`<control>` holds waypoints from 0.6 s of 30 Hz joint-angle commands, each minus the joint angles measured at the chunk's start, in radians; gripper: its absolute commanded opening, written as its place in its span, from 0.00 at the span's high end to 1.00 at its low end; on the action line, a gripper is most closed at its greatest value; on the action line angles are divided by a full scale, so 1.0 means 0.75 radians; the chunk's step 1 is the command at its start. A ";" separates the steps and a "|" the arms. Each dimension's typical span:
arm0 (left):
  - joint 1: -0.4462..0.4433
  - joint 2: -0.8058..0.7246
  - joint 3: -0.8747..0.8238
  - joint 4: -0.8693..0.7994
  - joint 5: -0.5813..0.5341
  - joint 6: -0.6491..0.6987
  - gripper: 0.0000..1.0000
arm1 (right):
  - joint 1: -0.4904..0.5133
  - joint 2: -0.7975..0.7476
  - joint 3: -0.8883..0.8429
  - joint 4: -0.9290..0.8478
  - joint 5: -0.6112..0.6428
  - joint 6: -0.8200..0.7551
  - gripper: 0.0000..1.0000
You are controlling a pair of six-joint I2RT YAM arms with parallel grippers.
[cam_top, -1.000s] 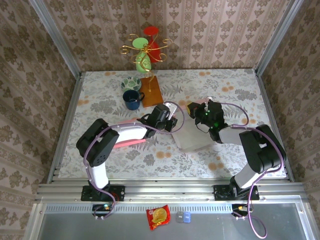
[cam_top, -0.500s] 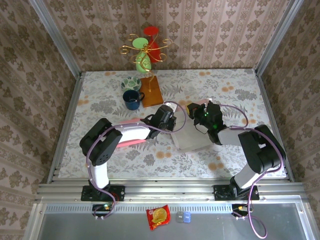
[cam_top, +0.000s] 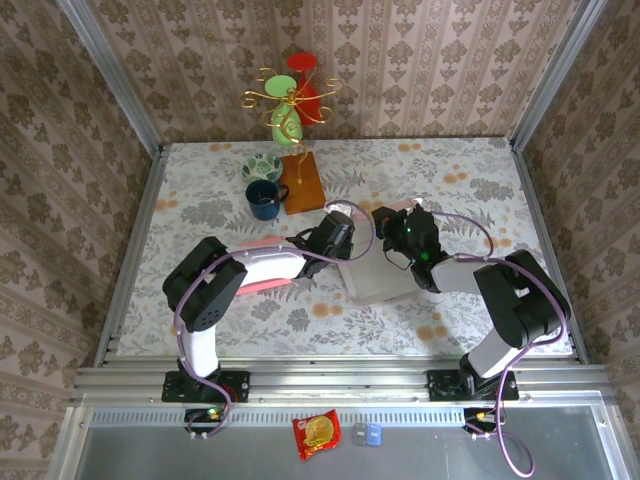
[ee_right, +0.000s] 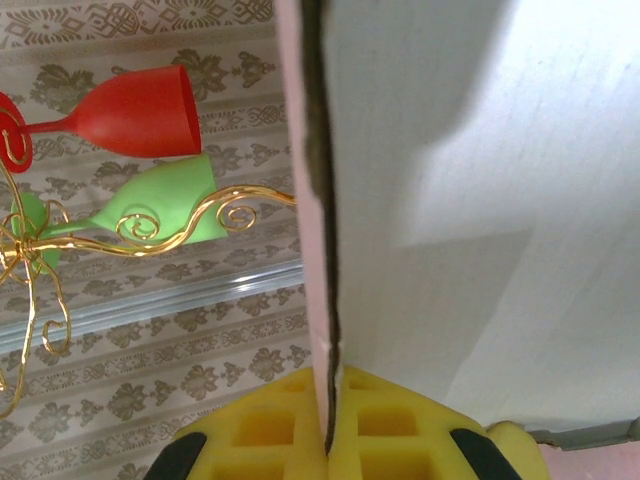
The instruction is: Fold the paper box
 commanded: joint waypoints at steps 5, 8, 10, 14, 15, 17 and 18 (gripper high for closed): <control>-0.025 0.056 0.137 -0.109 -0.173 -0.147 0.89 | 0.080 -0.007 -0.030 -0.079 0.091 0.062 1.00; -0.024 0.071 0.178 -0.164 -0.211 -0.161 0.95 | 0.091 -0.010 -0.024 -0.094 0.097 0.066 1.00; -0.021 0.075 0.183 -0.174 -0.216 -0.153 1.00 | 0.091 -0.022 -0.024 -0.107 0.099 0.062 0.98; -0.020 0.068 0.186 -0.215 -0.250 -0.142 1.00 | 0.077 -0.074 -0.022 -0.200 0.100 0.031 0.82; -0.020 0.064 0.186 -0.235 -0.267 -0.145 1.00 | 0.068 -0.094 -0.018 -0.248 0.092 0.024 0.76; -0.014 0.051 0.182 -0.257 -0.280 -0.118 1.00 | 0.036 -0.145 0.011 -0.395 0.057 -0.014 0.58; -0.010 0.045 0.179 -0.263 -0.276 -0.095 1.00 | 0.019 -0.170 0.029 -0.456 0.032 -0.044 0.53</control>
